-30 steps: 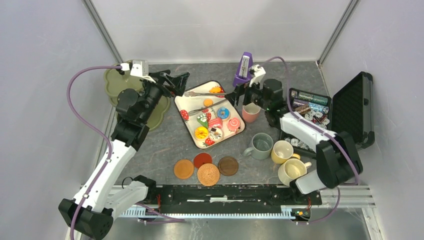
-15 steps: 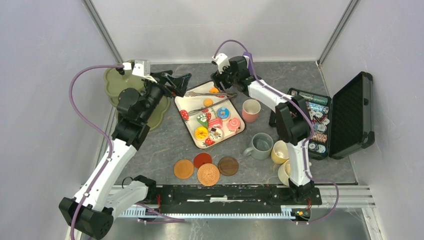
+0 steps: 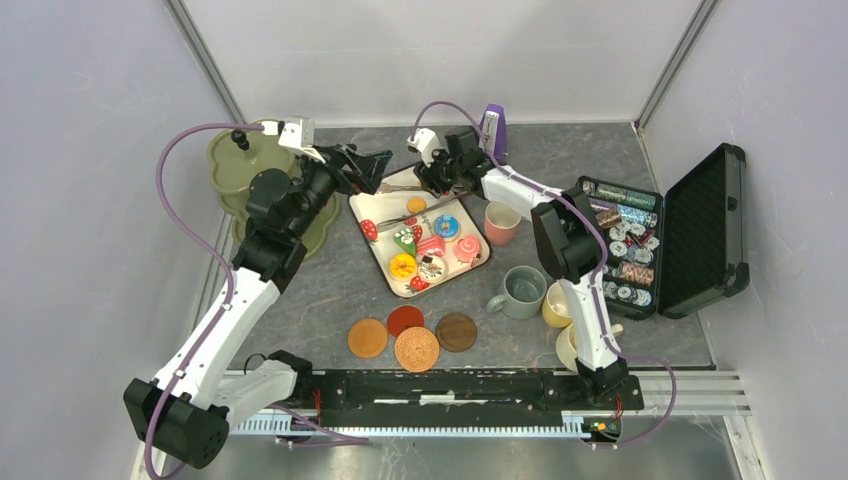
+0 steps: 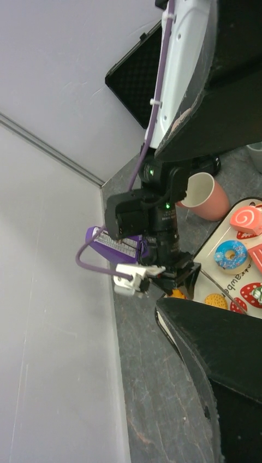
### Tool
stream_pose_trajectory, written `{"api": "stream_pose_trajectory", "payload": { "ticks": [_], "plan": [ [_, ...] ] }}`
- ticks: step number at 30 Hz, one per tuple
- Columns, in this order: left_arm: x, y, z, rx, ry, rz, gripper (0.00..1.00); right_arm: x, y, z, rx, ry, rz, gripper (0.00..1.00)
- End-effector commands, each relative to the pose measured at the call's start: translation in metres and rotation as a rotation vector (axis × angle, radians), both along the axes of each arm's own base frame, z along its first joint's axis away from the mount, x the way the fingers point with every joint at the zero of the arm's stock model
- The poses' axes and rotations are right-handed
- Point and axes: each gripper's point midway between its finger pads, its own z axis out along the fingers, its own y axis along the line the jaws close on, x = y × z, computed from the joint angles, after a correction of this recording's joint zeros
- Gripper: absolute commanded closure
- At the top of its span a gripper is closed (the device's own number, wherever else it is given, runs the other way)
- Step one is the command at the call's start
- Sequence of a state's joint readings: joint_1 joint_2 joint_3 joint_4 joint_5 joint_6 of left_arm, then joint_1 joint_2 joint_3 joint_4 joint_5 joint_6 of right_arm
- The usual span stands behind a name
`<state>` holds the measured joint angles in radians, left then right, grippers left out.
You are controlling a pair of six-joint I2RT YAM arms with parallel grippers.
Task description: Serve the afternoon tea
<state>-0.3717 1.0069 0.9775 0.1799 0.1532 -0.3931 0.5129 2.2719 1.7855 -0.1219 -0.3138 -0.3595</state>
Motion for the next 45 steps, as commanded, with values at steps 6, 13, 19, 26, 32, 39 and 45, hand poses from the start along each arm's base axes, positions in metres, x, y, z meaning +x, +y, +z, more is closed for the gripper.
{"api": "stream_pose_trajectory", "payload": {
  "ticks": [6, 13, 19, 26, 32, 39, 45],
  "plan": [
    [-0.011, -0.007, 0.032, -0.048, -0.065, -0.037, 0.00, 0.010, 0.033, -0.001, 0.020, -0.069, 0.055, 0.52],
    [-0.012, -0.008, 0.032, -0.052, -0.062, -0.041, 0.00, 0.015, 0.041, -0.014, -0.012, -0.077, 0.040, 0.65],
    [-0.010, -0.009, 0.029, -0.052, -0.054, -0.043, 0.00, 0.014, 0.051, -0.011, 0.000, -0.101, 0.052, 0.75],
    [-0.009, -0.009, 0.028, -0.048, -0.050, -0.038, 0.00, 0.013, 0.054, -0.010, -0.004, -0.109, 0.063, 0.92],
    [-0.008, -0.009, 0.026, -0.045, -0.044, -0.037, 0.00, 0.009, 0.057, 0.024, 0.068, -0.130, 0.049, 1.00],
    [-0.005, -0.009, 0.025, -0.050, -0.021, -0.032, 0.00, 0.003, 0.031, 0.096, 0.264, -0.165, -0.065, 1.00],
    [-0.004, -0.009, 0.023, -0.048, -0.010, -0.021, 0.00, 0.002, 0.000, 0.140, 0.552, -0.021, -0.191, 1.00]
  ]
}}
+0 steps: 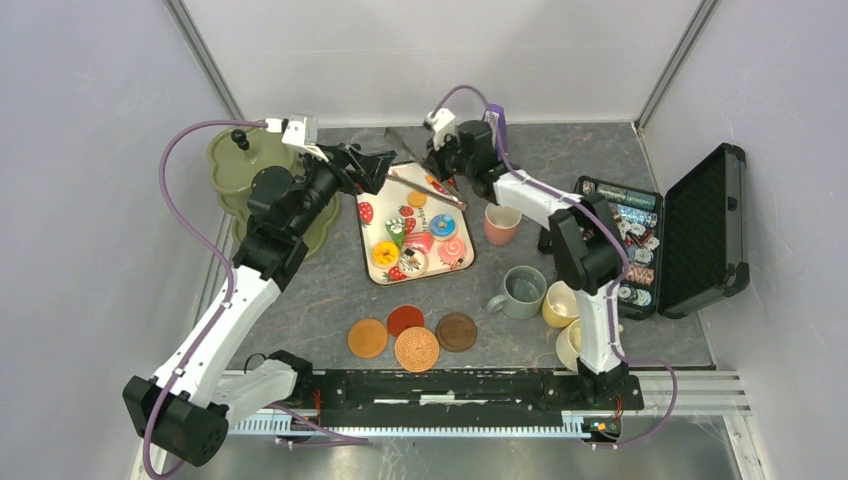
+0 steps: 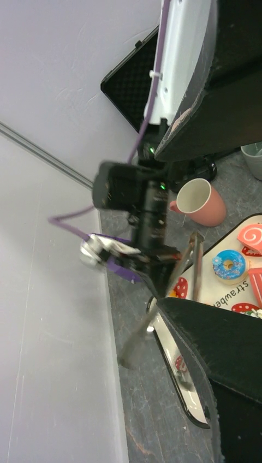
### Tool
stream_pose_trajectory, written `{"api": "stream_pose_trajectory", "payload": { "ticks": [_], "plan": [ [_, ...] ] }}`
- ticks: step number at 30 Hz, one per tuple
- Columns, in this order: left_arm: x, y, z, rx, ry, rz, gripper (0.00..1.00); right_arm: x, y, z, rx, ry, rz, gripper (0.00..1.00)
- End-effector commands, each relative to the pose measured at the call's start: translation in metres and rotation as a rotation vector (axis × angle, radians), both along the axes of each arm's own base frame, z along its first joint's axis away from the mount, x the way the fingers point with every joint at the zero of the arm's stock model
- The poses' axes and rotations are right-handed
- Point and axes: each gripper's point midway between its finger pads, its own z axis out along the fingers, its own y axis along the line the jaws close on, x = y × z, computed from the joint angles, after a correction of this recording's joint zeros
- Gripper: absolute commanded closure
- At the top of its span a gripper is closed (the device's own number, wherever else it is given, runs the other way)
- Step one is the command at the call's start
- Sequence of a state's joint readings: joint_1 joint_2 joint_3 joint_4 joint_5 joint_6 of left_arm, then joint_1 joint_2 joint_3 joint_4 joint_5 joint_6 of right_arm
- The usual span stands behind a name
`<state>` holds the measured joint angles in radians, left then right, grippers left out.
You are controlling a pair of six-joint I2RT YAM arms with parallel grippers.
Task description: Serve the afternoon tea
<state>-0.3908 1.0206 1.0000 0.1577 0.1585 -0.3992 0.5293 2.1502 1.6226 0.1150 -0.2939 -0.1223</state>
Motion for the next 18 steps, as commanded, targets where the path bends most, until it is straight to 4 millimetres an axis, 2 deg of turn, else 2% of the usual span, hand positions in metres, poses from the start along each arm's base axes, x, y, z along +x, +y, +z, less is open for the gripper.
{"api": "stream_pose_trajectory", "payload": {
  "ticks": [1, 5, 9, 14, 18],
  "plan": [
    [-0.001, 0.000, 0.019, -0.049, -0.015, 0.009, 0.00, 0.010, -0.014, 0.101, 0.384, 0.018, -0.081, 1.00],
    [0.003, -0.005, 0.011, -0.069, 0.029, 0.000, 0.00, -0.016, -0.016, 0.138, 0.656, 0.153, -0.009, 1.00],
    [0.004, -0.020, 0.001, -0.123, 0.094, -0.063, 0.00, -0.056, -0.033, 0.189, 0.902, 0.164, 0.088, 1.00],
    [-0.005, -0.067, -0.010, -0.178, 0.160, -0.291, 0.00, -0.097, -0.058, 0.224, 1.131, 0.221, 0.199, 1.00],
    [-0.009, -0.102, -0.033, -0.171, 0.241, -0.432, 0.00, -0.127, -0.066, 0.247, 1.263, 0.253, 0.312, 1.00]
  ]
}}
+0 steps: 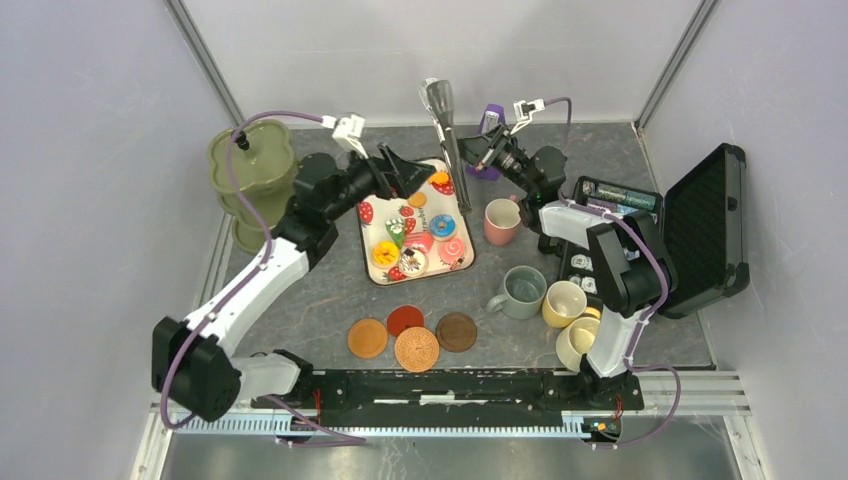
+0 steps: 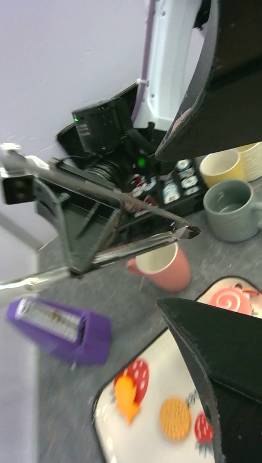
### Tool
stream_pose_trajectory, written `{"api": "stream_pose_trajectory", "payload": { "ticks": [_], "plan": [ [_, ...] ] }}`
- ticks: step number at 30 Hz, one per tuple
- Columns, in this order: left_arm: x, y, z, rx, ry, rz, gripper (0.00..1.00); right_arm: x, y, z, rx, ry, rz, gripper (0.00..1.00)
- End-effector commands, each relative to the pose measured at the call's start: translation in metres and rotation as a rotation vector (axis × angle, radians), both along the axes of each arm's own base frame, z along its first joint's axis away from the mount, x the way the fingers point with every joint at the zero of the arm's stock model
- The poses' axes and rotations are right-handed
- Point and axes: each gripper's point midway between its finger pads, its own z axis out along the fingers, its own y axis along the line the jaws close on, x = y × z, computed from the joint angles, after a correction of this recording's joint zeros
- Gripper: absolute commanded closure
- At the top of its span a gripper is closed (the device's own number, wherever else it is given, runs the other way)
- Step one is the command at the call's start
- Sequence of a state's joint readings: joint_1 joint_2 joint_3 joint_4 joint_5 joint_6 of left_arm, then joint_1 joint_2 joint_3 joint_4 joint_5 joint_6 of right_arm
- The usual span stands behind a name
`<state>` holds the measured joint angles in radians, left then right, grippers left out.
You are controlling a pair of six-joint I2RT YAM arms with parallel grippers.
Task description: Serve the afternoon tea
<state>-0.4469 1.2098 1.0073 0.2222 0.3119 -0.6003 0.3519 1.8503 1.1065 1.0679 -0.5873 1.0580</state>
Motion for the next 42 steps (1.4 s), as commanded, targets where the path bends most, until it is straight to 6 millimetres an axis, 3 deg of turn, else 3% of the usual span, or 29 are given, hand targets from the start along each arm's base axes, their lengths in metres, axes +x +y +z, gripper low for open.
{"api": "stream_pose_trajectory", "payload": {
  "ticks": [1, 6, 11, 14, 21, 30, 42],
  "plan": [
    [-0.019, -0.043, 0.014, -0.103, 0.023, -0.226, 0.00, -0.061, -0.012, 0.089, 0.291, -0.154, 0.168, 1.00],
    [-0.037, -0.070, 0.010, -0.143, 0.024, -0.373, 0.00, -0.069, -0.008, 0.087, 0.327, -0.128, 0.191, 1.00],
    [-0.052, -0.085, 0.002, -0.094, 0.003, -0.403, 0.00, -0.069, -0.009, 0.084, 0.358, -0.111, 0.194, 1.00],
    [-0.050, -0.089, -0.009, -0.068, 0.023, -0.379, 0.00, -0.073, -0.006, 0.084, 0.372, -0.099, 0.202, 1.00],
    [-0.039, -0.077, -0.016, -0.009, 0.010, -0.278, 0.04, -0.085, 0.011, 0.081, 0.402, -0.077, 0.211, 1.00],
    [-0.033, -0.052, -0.012, 0.004, -0.027, -0.127, 0.18, -0.096, 0.008, 0.078, 0.493, -0.045, 0.169, 1.00],
    [-0.041, -0.069, -0.029, 0.027, -0.046, -0.150, 0.14, -0.113, -0.016, 0.074, 0.725, 0.030, 0.100, 1.00]
  ]
}}
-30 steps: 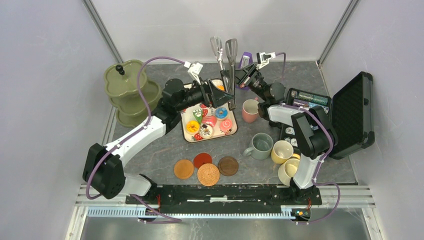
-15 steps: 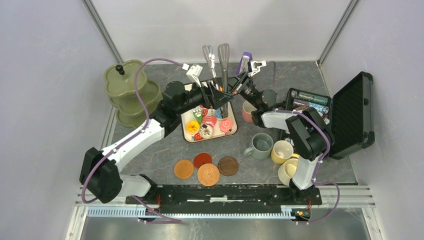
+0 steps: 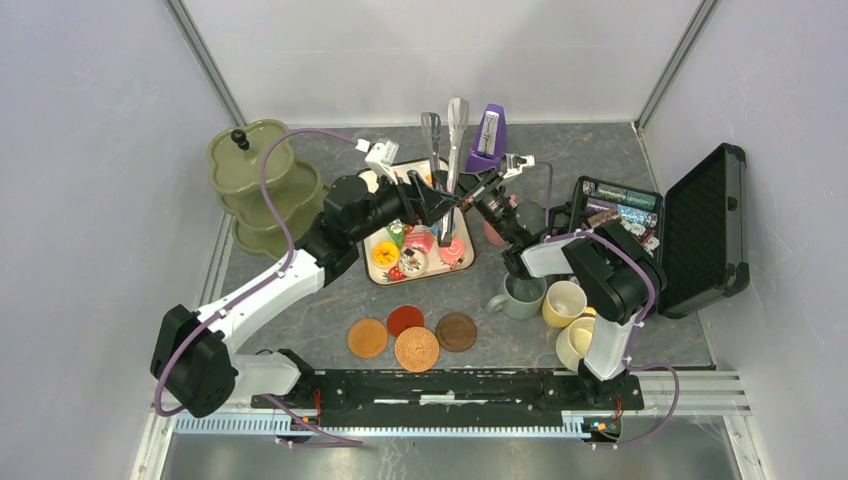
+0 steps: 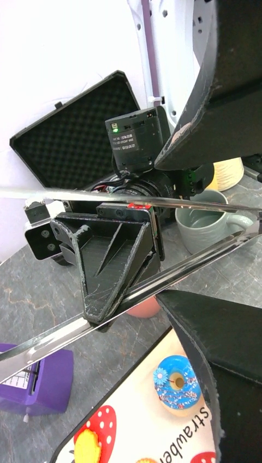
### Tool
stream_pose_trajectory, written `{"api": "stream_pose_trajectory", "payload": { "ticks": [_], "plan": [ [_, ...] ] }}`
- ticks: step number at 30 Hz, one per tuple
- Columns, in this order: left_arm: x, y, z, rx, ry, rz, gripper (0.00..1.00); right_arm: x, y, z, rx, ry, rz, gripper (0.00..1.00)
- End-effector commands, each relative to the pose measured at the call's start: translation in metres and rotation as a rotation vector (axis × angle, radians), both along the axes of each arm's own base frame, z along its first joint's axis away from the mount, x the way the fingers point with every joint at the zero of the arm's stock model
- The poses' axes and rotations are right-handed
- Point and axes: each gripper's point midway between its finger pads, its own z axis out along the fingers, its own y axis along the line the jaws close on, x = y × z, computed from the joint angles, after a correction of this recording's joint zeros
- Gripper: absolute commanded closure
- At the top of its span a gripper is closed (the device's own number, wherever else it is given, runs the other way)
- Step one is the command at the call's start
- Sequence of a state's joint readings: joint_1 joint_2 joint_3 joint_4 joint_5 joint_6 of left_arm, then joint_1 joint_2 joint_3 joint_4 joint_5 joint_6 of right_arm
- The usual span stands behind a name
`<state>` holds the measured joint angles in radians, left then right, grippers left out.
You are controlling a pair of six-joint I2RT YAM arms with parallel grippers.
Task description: Serve the afternoon tea
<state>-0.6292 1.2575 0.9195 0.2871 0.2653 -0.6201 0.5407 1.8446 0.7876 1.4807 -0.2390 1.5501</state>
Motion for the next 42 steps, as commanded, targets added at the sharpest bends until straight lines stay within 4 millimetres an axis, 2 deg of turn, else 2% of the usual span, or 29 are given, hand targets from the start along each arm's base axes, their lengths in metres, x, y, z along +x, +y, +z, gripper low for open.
{"api": "stream_pose_trajectory", "payload": {
  "ticks": [1, 12, 19, 27, 32, 42],
  "plan": [
    [-0.005, -0.012, 0.015, 0.002, -0.126, -0.016, 0.14, -0.047, -0.040, 0.085, 0.298, -0.282, -0.045, 1.00],
    [-0.008, -0.022, 0.004, 0.020, -0.126, -0.029, 0.18, -0.053, -0.043, 0.079, 0.322, -0.242, -0.082, 1.00],
    [-0.008, -0.028, -0.005, 0.019, -0.092, -0.044, 0.15, -0.058, -0.044, 0.083, 0.341, -0.257, -0.082, 1.00],
    [-0.006, -0.027, -0.006, 0.030, -0.092, -0.031, 0.26, -0.058, -0.045, 0.081, 0.332, -0.250, -0.100, 1.00],
    [-0.004, -0.029, -0.011, 0.035, -0.082, -0.033, 0.21, -0.062, -0.046, 0.080, 0.343, -0.246, -0.101, 1.00],
    [-0.002, -0.032, -0.018, 0.042, -0.061, -0.041, 0.24, -0.062, -0.050, 0.082, 0.367, -0.238, -0.121, 1.00]
  ]
}}
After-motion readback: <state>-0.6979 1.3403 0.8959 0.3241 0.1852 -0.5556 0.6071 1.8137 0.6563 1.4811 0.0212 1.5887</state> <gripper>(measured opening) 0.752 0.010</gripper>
